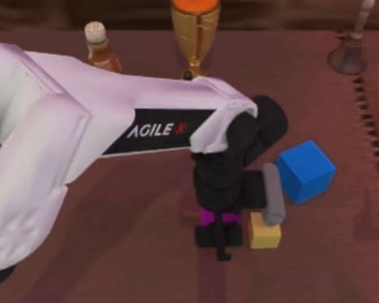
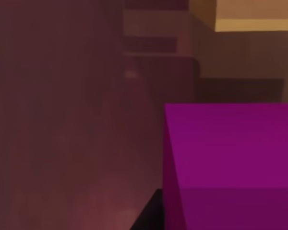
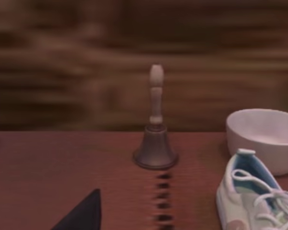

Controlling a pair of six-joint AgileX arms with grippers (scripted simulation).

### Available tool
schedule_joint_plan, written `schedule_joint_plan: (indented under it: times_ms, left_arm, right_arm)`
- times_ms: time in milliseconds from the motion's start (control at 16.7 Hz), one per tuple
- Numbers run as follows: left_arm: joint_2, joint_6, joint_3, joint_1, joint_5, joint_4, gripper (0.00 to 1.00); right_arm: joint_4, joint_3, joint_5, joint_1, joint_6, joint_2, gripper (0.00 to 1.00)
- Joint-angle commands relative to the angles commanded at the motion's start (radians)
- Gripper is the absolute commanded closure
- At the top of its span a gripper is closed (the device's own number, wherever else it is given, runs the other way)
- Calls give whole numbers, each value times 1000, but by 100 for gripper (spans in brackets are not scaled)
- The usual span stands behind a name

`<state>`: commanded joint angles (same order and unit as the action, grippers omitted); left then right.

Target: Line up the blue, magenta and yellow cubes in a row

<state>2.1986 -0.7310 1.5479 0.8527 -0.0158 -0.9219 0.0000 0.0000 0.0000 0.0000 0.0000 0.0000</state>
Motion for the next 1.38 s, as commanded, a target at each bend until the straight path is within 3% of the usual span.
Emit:
schedule_joint_plan:
  times_ms: [720,1380]
  left_arm:
    - [0,0,0,0,0,0,2]
    - [-5,0,15,-4,1,-17,0]
  right_arm:
    - [0,0,0,0,0,0,0]
    - [0,0,0,0,0,0,0]
